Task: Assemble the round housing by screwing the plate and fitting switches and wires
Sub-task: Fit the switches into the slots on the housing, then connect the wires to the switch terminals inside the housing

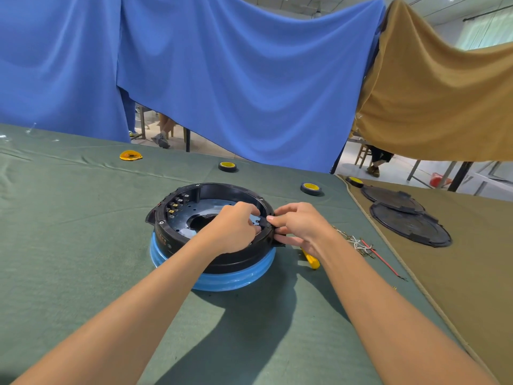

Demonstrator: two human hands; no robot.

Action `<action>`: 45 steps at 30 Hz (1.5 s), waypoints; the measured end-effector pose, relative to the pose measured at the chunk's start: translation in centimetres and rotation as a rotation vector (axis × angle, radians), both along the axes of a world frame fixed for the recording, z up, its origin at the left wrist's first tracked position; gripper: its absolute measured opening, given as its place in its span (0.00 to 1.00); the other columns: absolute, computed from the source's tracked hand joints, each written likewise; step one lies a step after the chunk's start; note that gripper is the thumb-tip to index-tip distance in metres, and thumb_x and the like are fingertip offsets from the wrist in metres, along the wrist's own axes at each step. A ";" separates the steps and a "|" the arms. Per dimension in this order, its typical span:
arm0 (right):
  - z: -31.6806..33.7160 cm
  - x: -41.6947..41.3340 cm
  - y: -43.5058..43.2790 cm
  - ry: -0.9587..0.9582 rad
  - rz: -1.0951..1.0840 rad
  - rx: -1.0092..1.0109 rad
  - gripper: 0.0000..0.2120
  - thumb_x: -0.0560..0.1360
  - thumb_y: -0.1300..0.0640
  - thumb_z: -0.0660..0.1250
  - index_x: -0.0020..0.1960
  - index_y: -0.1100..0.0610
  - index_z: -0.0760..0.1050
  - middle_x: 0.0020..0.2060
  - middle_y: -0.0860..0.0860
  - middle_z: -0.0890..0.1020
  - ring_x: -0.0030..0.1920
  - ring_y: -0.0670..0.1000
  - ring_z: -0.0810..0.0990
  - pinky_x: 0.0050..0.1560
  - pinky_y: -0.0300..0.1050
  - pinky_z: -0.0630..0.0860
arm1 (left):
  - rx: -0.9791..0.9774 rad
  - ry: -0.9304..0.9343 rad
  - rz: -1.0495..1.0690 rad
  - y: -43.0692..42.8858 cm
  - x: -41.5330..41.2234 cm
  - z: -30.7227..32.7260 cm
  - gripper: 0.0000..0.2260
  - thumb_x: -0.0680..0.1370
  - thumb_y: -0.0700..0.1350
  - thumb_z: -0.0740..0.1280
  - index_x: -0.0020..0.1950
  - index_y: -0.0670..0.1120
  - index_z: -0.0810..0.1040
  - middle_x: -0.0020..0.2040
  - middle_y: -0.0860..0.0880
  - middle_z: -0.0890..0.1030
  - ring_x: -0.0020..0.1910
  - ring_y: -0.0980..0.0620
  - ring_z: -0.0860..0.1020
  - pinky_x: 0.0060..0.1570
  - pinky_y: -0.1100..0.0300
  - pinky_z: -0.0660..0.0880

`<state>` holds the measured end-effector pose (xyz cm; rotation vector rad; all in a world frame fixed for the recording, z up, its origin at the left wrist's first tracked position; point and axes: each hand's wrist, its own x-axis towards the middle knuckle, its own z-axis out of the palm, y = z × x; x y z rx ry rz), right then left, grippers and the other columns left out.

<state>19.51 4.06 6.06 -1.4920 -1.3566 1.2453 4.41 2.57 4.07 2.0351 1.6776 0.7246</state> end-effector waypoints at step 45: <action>-5.9 6.9 0.4 -1.082 -0.402 1.442 0.09 0.76 0.58 0.68 0.37 0.55 0.80 0.32 0.49 0.78 0.36 0.55 0.74 0.43 0.50 0.64 | 0.192 -0.221 -0.166 2.0 4.9 1.0 0.13 0.79 0.53 0.66 0.55 0.46 0.83 0.46 0.53 0.86 0.47 0.56 0.83 0.54 0.59 0.78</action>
